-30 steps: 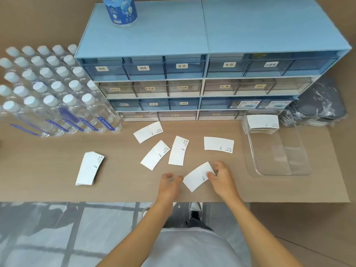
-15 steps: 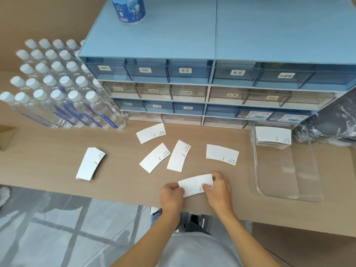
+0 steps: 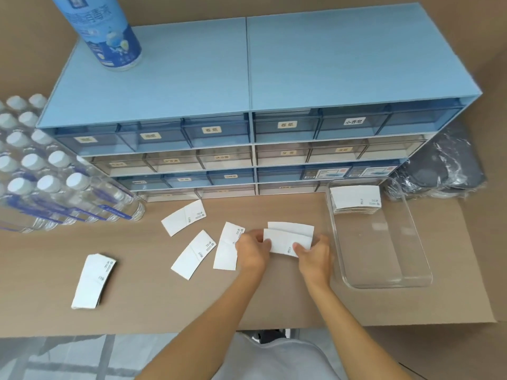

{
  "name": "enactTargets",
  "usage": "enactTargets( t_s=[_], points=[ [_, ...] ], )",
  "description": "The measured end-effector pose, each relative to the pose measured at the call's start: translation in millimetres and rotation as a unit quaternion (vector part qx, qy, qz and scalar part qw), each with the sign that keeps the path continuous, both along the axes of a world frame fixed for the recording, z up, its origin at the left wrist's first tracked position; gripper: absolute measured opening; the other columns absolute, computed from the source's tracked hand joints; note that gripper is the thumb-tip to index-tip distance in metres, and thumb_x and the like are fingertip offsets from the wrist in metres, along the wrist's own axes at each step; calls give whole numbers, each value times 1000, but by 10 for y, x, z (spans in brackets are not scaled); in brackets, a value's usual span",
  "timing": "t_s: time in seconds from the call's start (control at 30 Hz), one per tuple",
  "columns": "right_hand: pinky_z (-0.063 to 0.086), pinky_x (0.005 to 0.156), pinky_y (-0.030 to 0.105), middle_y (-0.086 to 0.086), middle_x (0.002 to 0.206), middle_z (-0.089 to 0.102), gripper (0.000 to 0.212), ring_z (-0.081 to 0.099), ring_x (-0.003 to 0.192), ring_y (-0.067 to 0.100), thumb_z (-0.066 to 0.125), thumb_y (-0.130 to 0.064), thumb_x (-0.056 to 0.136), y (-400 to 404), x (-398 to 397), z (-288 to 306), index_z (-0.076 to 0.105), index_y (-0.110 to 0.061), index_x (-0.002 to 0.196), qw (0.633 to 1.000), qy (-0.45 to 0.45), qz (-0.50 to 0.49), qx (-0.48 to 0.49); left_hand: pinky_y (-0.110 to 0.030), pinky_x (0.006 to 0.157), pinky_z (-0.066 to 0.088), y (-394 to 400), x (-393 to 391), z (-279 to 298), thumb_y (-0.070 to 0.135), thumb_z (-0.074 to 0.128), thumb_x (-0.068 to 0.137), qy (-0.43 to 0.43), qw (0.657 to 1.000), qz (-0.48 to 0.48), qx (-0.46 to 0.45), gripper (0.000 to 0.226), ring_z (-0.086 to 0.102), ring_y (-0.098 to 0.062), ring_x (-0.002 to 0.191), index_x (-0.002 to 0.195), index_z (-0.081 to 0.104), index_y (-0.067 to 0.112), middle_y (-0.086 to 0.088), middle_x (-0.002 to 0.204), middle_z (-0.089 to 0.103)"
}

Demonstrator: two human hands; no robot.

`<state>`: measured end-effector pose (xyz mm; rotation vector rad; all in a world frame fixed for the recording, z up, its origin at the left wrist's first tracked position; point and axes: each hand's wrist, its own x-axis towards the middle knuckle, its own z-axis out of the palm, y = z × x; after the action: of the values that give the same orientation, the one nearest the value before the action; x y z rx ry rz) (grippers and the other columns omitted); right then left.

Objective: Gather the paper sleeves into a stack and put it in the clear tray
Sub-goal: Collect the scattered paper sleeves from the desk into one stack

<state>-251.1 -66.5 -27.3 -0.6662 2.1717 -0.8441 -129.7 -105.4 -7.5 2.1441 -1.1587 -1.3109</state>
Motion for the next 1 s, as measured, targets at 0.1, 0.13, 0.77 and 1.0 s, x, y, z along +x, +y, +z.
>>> enactTargets(
  t_s=[0.1, 0.13, 0.77, 1.0],
  points=[
    [48, 80, 36, 15, 106, 67, 39, 60, 97, 29, 75, -15, 81, -122, -29, -37, 55, 0, 111, 999, -1, -12, 30, -25, 61, 44, -132, -91, -42, 2, 58, 85, -33, 999, -25, -6, 22, 57, -21, 65, 87, 79, 8, -5, 75, 72],
    [51, 82, 39, 18, 107, 68, 37, 62, 102, 34, 75, -17, 81, -146, -27, -57, 57, 1, 109, 999, 3, -9, 41, -27, 60, 45, -160, -102, -58, 3, 57, 84, -49, 998, -27, -1, 22, 54, -20, 61, 86, 78, 8, -7, 73, 71],
    [42, 67, 30, -3, 77, 54, 30, 60, 79, 27, 73, -10, 77, -148, 139, -35, 50, -7, 98, 995, -42, 85, 8, -28, 72, 46, 129, 237, -92, 18, 69, 84, -36, 997, 71, 19, 16, 63, -23, 83, 95, 66, 7, 0, 85, 64],
    [51, 83, 39, 9, 98, 66, 17, 61, 95, 30, 66, -15, 77, -418, 624, 21, 62, -8, 92, 931, 27, 362, 33, -29, 56, 44, 642, 697, -152, 18, 73, 78, 23, 950, 306, 56, 22, 56, -23, 60, 67, 56, 10, -7, 66, 62]
  ],
)
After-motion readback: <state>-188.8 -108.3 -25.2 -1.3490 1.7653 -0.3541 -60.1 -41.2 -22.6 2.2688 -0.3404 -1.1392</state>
